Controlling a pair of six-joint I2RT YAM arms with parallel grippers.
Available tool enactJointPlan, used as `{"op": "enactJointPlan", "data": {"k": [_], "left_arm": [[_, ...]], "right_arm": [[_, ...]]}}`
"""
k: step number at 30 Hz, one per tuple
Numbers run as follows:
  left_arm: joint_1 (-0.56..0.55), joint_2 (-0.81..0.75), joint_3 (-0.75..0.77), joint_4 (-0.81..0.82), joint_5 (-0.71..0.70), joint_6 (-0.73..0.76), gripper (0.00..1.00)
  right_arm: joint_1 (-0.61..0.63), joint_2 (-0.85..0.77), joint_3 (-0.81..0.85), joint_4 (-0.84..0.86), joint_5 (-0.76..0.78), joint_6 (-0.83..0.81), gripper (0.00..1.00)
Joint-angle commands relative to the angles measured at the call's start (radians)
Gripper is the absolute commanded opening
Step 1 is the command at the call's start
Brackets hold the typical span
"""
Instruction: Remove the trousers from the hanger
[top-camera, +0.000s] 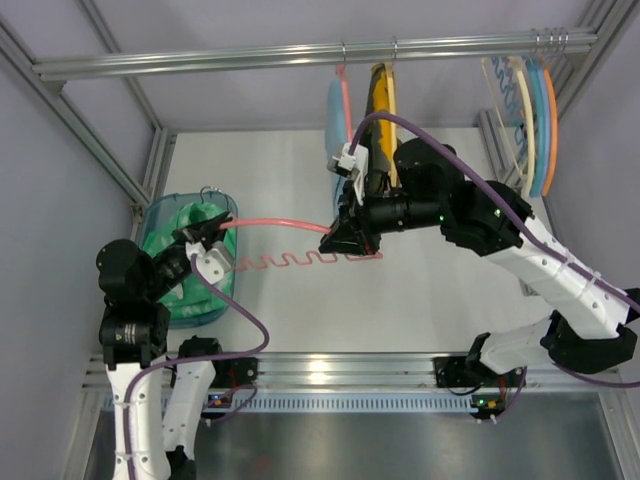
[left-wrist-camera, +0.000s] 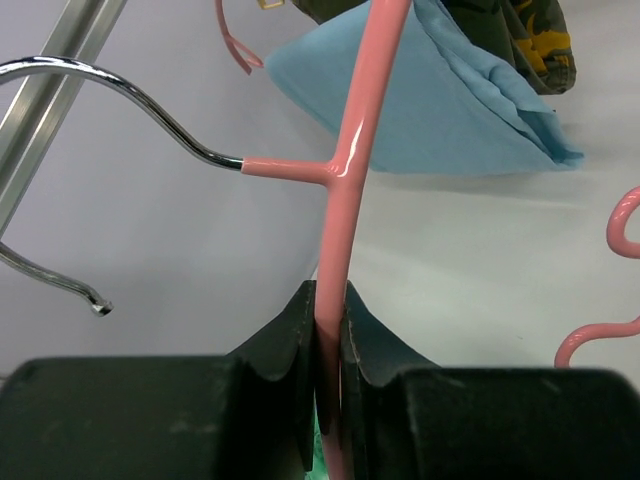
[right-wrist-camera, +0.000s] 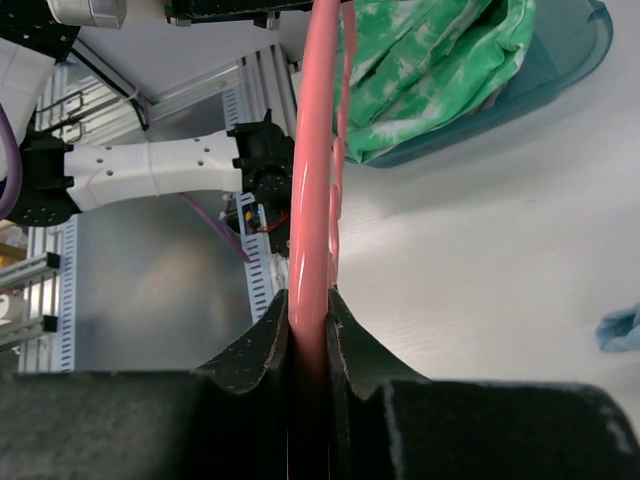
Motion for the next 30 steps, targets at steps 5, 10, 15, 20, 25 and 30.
{"op": "enactJointPlan", "data": {"k": [5, 10, 15, 20, 25, 30], "left_arm": [[0.002, 0.052, 0.105, 0.025, 0.101, -0.095, 0.42], [0.002, 0.083, 0.136, 0.141, 0.106, -0.303, 0.72], [0.000, 0.112, 0.165, 0.350, 0.102, -0.674, 0.81], [0.002, 0.161, 0.207, 0.643, -0.010, -1.059, 0.88], [0.000, 0.248, 0.312, 0.676, -0.128, -1.316, 0.98], [0.000, 0.293, 0.311, 0.705, -0.132, -1.408, 0.98]], "right_arm": [[-0.157, -0.061, -0.004, 0.070, -0.139, 0.051, 0.00], [-0.231, -0.114, -0.024, 0.101, -0.190, 0.085, 0.00], [-0.334, -0.197, -0.051, 0.149, -0.300, 0.139, 0.00], [-0.481, -0.309, -0.079, 0.172, -0.369, 0.177, 0.00], [-0.669, -0.508, -0.171, 0.241, -0.389, 0.242, 0.00], [-0.870, -0.709, -0.211, 0.186, -0.290, 0.246, 0.00]]}}
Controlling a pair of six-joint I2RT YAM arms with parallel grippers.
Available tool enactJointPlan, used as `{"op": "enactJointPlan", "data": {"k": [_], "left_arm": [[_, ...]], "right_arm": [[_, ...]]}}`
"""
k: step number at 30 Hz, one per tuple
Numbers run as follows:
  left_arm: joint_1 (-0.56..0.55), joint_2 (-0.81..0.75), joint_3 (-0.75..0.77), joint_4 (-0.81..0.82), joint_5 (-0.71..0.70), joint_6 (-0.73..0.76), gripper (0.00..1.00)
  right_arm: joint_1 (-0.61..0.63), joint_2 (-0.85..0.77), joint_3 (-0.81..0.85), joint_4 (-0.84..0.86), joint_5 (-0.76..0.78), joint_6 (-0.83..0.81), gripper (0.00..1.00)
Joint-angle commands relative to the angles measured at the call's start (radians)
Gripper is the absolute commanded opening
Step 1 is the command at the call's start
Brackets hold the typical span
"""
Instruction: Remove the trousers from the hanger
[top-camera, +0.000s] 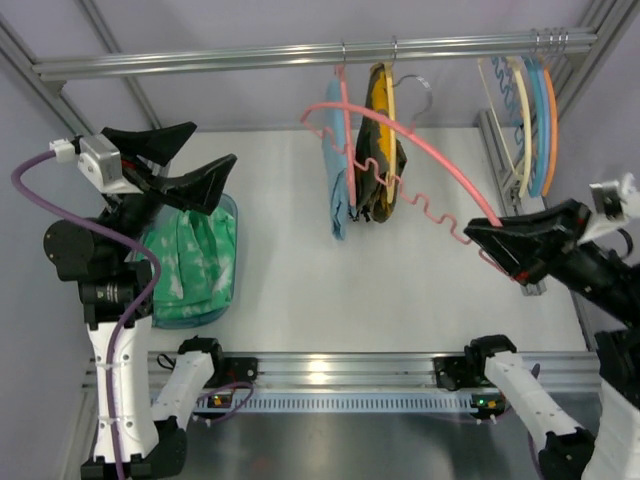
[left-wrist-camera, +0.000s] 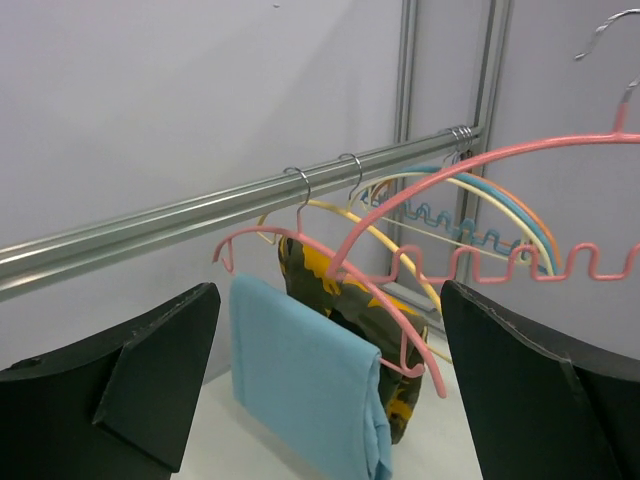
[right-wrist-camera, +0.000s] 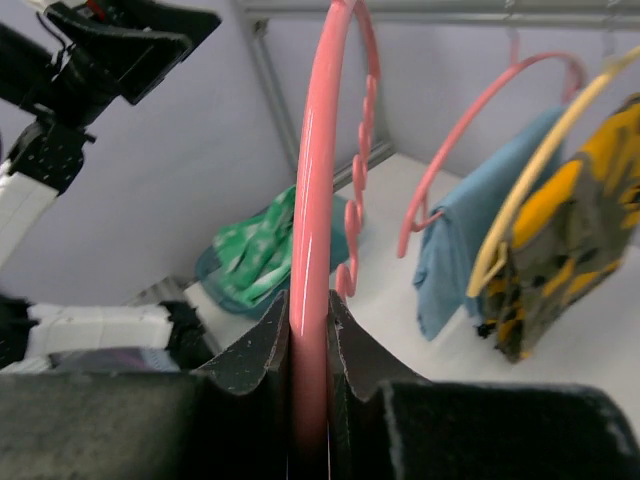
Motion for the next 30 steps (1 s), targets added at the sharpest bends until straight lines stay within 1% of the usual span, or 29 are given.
{"op": "enactJointPlan", "data": {"k": [1, 2, 3, 7, 10, 13, 14, 18, 21, 24, 25, 26, 28, 30], "left_arm": [[0.001, 0.036, -0.001, 0.075, -0.042, -0.158, 0.98], [0.001, 0.038, -0.009, 0.076, -0.045, -0.161, 0.98], [0.001, 0.039, -0.013, 0.084, -0.045, -0.166, 0.98], [-0.001, 0.051, -0.024, 0.089, -0.050, -0.164, 0.98], [-0.001, 0.047, -0.036, 0.087, -0.060, -0.149, 0.98], [0.001, 0.025, -0.061, 0.089, -0.068, -0.123, 0.98], [0.001, 0.022, -0.067, 0.087, -0.068, -0.111, 0.98], [0.001, -0.013, -0.102, 0.080, -0.083, -0.086, 0.98], [0.001, -0.036, -0.112, 0.070, -0.082, -0.068, 0.98], [0.001, -0.062, -0.116, 0.034, -0.086, -0.017, 0.98], [0.001, -0.068, -0.116, 0.023, -0.093, 0.006, 0.98], [0.001, -0.077, -0.118, 0.001, -0.096, 0.015, 0.98], [-0.001, -0.087, -0.124, -0.008, -0.099, 0.029, 0.98], [0.001, -0.105, -0.136, -0.009, -0.100, 0.041, 0.98]], "right_arm": [[-0.129, -0.120, -0.005, 0.022, 0.071, 0.019, 0.00], [-0.154, -0.146, -0.004, 0.001, 0.130, 0.009, 0.00], [-0.175, -0.189, -0.001, -0.018, 0.161, 0.009, 0.00], [-0.318, -0.260, 0.024, -0.114, 0.272, -0.007, 0.00], [-0.375, -0.288, 0.025, -0.173, 0.313, -0.017, 0.00], [-0.393, -0.271, 0.025, -0.231, 0.378, -0.048, 0.00], [-0.393, -0.259, 0.036, -0.248, 0.422, -0.066, 0.00], [-0.393, -0.093, 0.100, -0.305, 0.499, -0.105, 0.00], [-0.376, 0.045, 0.191, -0.294, 0.491, -0.145, 0.00], [-0.375, 0.175, 0.301, -0.277, 0.490, -0.201, 0.00], [-0.375, 0.213, 0.371, -0.312, 0.496, -0.223, 0.00], [-0.373, 0.296, 0.410, -0.338, 0.499, -0.234, 0.00], [-0.375, 0.370, 0.514, -0.398, 0.502, -0.249, 0.00], [-0.375, 0.433, 0.550, -0.395, 0.485, -0.260, 0.00]]}}
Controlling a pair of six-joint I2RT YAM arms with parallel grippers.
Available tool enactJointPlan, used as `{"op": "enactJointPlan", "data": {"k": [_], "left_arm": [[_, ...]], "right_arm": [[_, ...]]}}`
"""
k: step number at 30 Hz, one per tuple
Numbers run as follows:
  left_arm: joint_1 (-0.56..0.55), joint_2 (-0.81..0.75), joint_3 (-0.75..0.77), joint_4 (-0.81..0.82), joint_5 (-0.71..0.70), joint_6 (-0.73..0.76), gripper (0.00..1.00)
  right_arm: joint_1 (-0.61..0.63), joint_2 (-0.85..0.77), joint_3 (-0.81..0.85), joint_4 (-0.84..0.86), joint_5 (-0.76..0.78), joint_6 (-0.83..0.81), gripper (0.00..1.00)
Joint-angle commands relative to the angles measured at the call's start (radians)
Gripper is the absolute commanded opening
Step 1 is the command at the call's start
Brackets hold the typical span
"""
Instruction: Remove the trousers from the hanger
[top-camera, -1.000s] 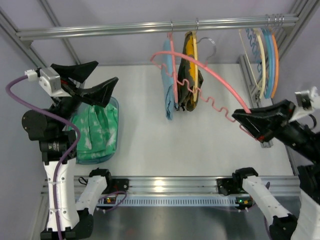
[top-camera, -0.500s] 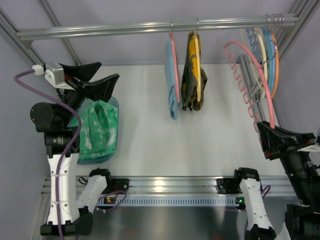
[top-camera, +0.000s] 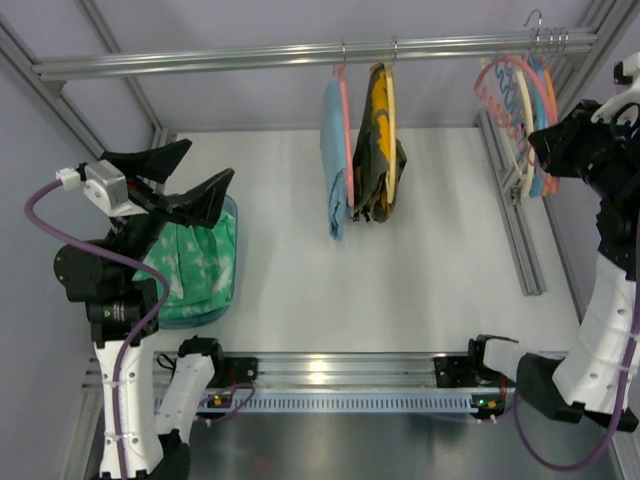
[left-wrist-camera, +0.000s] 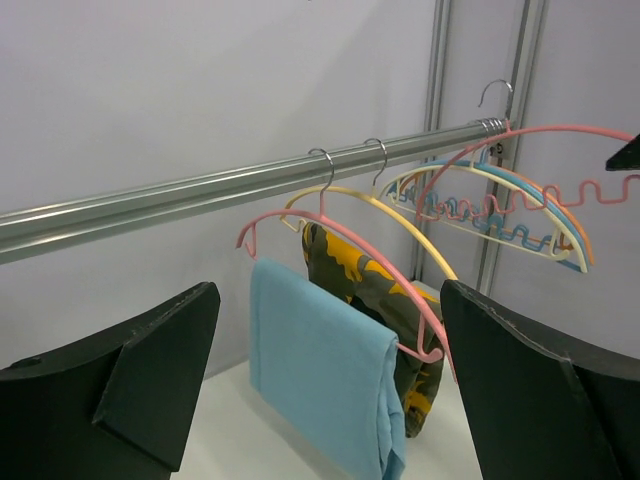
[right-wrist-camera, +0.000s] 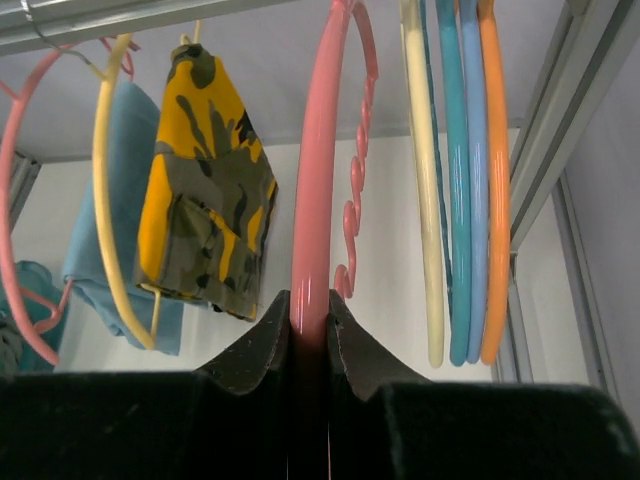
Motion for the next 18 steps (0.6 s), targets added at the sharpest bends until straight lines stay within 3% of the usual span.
{"op": "enactJointPlan", "data": {"k": [1, 11, 18], "left_arm": [[0.001, -0.022, -0.022, -0.013, -0.020, 0.051, 0.98], [0.001, -0.048, -0.068, -0.024, -0.029, 0.071, 0.98], [0.001, -0.042, -0.071, -0.026, -0.027, 0.071, 0.98]], "right_arm": [[0.002, 0.058, 0.107, 0.004, -0.013, -0.062, 0.00], [0.001, 0.171, 0.171, 0.018, -0.082, -0.047, 0.00], [0.001, 0.176, 0.133, 0.017, -0.034, -0.041, 0.00]]}}
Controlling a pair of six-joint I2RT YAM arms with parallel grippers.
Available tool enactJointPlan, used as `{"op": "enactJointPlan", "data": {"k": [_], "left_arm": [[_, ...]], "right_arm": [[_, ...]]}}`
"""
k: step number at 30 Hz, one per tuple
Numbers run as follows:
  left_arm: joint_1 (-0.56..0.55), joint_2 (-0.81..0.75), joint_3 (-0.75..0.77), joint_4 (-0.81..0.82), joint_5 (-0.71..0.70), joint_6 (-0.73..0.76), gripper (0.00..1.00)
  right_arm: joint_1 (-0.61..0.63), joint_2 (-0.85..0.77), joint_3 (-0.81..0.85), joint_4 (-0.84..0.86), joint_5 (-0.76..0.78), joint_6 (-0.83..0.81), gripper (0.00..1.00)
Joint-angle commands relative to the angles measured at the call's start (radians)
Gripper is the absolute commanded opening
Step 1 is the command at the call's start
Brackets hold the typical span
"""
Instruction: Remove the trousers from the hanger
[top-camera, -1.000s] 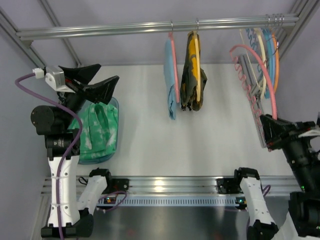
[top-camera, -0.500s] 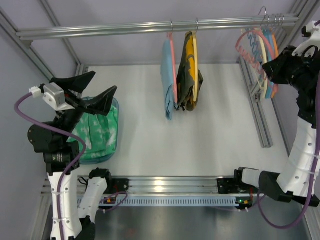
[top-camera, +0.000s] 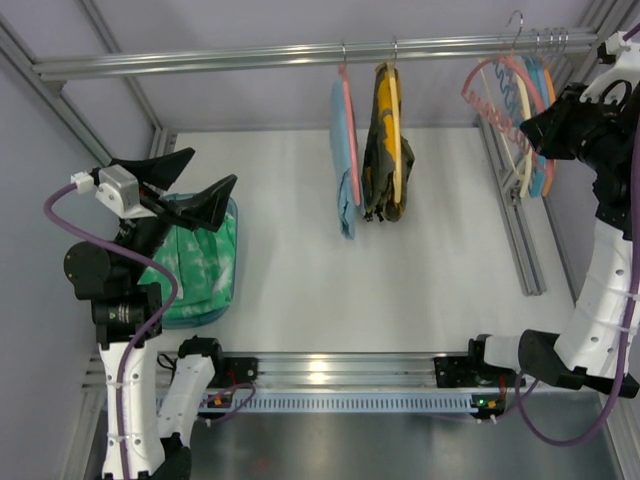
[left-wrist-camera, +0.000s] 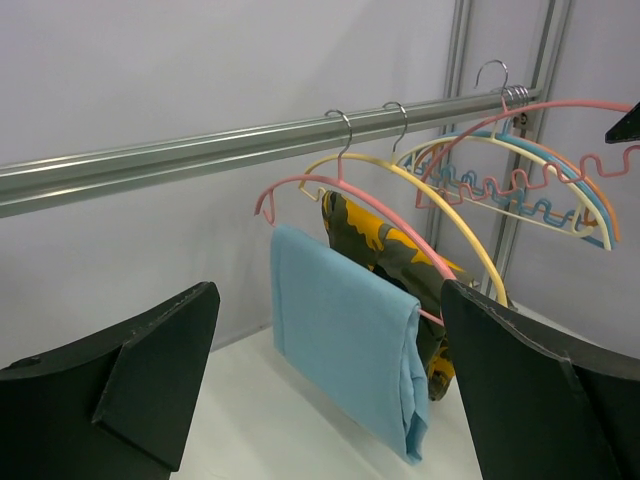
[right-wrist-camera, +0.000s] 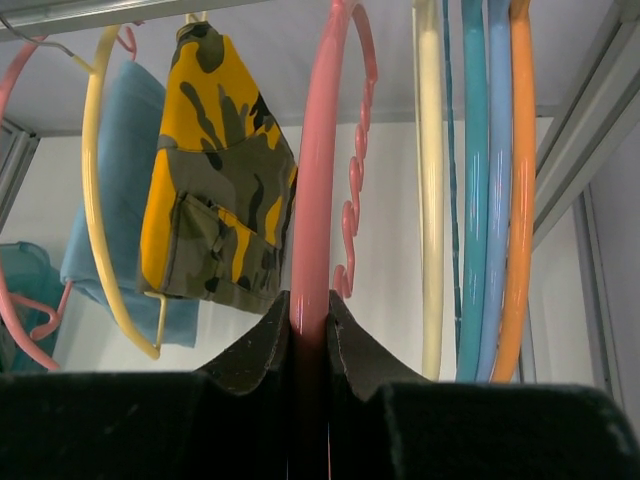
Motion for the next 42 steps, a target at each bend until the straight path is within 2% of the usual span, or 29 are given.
{"op": "enactJointPlan", "data": {"k": [1, 12, 17, 20, 21, 23, 26, 28, 31, 34, 37, 38, 40, 41, 42], "left_arm": [[-0.001, 0.002, -0.003, 0.016, -0.006, 0.010, 0.98], [0.001, 0.014, 0.004, -0.013, 0.014, 0.016, 0.98], [0.001, 0.031, 0.001, -0.033, 0.012, 0.004, 0.98], [-0.001, 0.040, -0.001, -0.033, 0.009, -0.005, 0.98], [0.001, 0.043, 0.001, -0.033, 0.007, -0.005, 0.98], [0.001, 0.048, -0.001, -0.035, 0.000, -0.005, 0.98], [-0.001, 0.051, -0.004, -0.033, 0.003, -0.002, 0.98], [0.001, 0.055, 0.000, -0.042, 0.015, 0.001, 0.98], [0.001, 0.080, 0.033, -0.131, 0.017, 0.010, 0.98], [-0.001, 0.112, 0.071, -0.235, 0.027, 0.023, 0.98], [0.001, 0.156, 0.105, -0.373, 0.033, 0.050, 0.98], [0.001, 0.167, 0.131, -0.421, 0.027, 0.079, 0.98], [0.001, 0.199, 0.160, -0.551, 0.021, 0.114, 0.98], [0.001, 0.209, 0.178, -0.583, 0.015, 0.137, 0.98], [0.001, 0.222, 0.186, -0.619, 0.015, 0.151, 0.98]], "right_arm": [[0.001, -0.022, -0.024, 0.074, 0.028, 0.000, 0.00], [0.001, -0.152, -0.347, 0.230, 0.068, -0.020, 0.00], [0.001, -0.224, -0.442, 0.258, 0.106, -0.027, 0.00], [0.001, -0.264, -0.496, 0.284, 0.150, -0.042, 0.12], [0.001, -0.272, -0.512, 0.290, 0.173, -0.046, 0.22], [0.001, -0.292, -0.522, 0.292, 0.190, -0.051, 0.31], [0.001, -0.309, -0.530, 0.287, 0.219, -0.056, 0.37], [0.001, -0.322, -0.530, 0.279, 0.227, -0.057, 0.37], [0.001, -0.338, -0.522, 0.275, 0.229, -0.060, 0.38], [0.001, -0.345, -0.500, 0.266, 0.166, -0.068, 0.41], [0.001, -0.348, -0.482, 0.246, -0.009, -0.074, 0.61], [0.001, -0.347, -0.479, 0.229, -0.128, -0.074, 0.77], [0.001, -0.351, -0.487, 0.220, -0.243, -0.070, 0.89], [0.001, -0.353, -0.509, 0.226, -0.344, -0.054, 0.99], [0.001, -0.355, -0.522, 0.227, -0.391, -0.047, 0.99]]}}
